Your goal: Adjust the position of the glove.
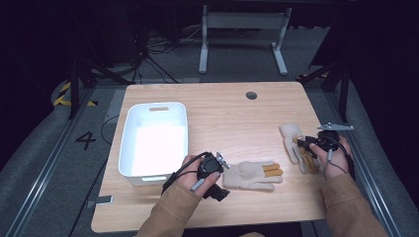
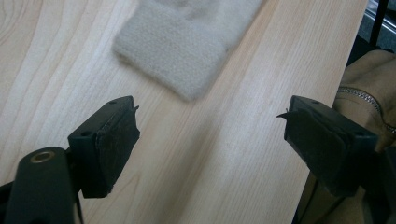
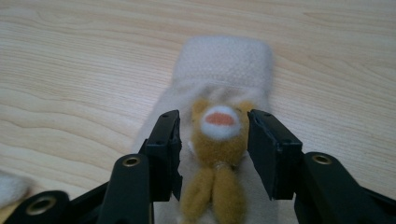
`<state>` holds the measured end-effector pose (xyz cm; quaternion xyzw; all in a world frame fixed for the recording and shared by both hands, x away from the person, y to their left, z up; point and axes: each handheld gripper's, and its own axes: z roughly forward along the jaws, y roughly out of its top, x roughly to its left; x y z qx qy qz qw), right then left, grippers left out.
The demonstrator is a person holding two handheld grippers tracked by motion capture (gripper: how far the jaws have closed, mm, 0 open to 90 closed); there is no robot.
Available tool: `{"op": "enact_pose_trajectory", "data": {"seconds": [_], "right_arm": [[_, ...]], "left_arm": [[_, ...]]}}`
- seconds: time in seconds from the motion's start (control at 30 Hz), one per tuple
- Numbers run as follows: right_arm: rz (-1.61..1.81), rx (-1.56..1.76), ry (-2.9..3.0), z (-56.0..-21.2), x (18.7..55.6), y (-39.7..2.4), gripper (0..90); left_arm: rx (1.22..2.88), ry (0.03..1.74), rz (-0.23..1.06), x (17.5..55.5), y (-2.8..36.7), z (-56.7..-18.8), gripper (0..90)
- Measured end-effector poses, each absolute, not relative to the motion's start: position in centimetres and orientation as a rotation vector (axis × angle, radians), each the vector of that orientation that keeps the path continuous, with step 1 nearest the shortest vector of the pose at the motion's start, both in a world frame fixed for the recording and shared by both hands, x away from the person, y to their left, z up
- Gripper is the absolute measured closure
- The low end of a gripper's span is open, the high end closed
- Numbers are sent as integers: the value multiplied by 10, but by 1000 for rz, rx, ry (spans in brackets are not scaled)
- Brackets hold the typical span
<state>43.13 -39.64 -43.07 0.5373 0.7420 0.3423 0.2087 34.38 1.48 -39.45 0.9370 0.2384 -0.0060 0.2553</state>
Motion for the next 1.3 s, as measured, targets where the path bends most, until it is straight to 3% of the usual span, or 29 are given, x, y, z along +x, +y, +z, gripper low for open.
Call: {"op": "enact_pose_trajectory", "data": {"seconds": [0.27, 0.73, 1.3], "right_arm": [[846, 1531, 2064, -440, 441, -391, 512], [878, 1589, 2099, -442, 440, -394, 683], [853, 1511, 2160, -430, 436, -389, 716]], "left_arm": [[2549, 661, -18, 341, 18, -397, 184], [2556, 663, -30, 341, 17, -399, 184], [2547, 672, -39, 343, 19, -399, 185]]}}
